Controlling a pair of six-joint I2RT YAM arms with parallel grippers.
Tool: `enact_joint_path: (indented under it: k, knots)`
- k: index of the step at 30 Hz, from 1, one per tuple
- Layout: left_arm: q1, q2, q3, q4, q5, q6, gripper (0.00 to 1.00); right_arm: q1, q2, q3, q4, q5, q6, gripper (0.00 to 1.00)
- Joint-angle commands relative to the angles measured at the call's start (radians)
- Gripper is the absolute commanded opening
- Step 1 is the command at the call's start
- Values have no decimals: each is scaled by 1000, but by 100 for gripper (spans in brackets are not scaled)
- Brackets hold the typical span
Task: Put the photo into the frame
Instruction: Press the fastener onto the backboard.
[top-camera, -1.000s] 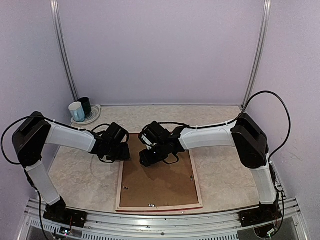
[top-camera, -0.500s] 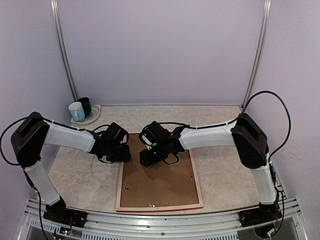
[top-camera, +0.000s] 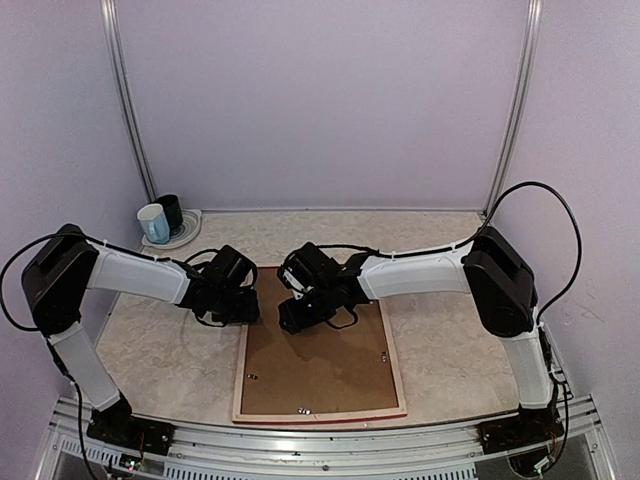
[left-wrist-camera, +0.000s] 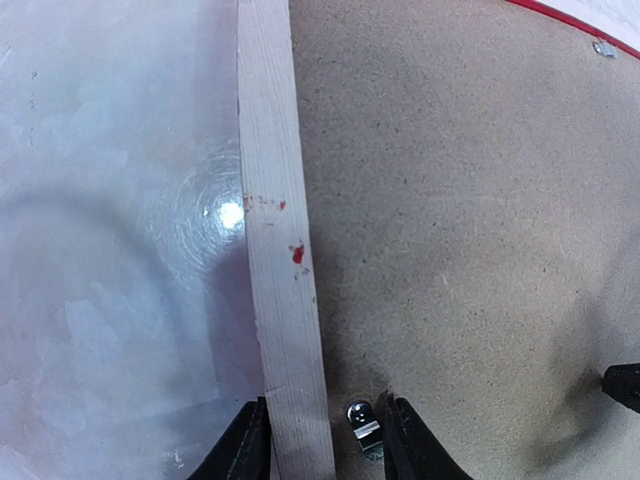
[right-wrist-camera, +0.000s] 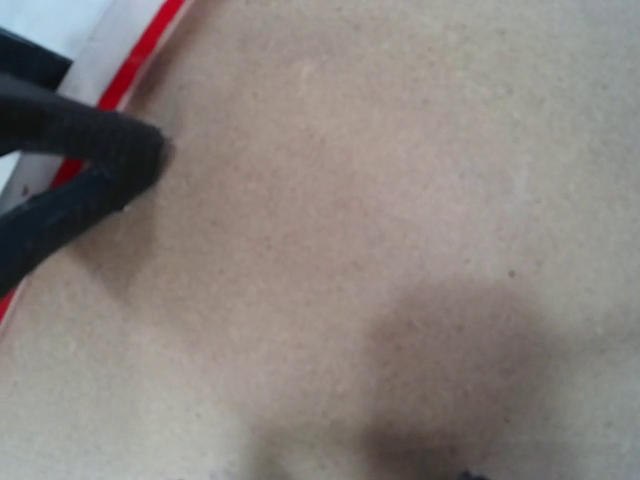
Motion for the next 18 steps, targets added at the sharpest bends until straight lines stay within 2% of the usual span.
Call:
enact_joint_path:
  k: [1, 10, 18]
  knots:
    - [-8, -11, -20, -21, 10, 12, 38, 3, 24, -5, -12, -12, 10, 57]
    - [-7, -20, -36, -18, 11, 11, 34, 3, 23, -3, -11, -13, 11, 57]
    - [0, -32, -49, -16, 12, 12, 25, 3, 25, -2, -8, -18, 13, 57]
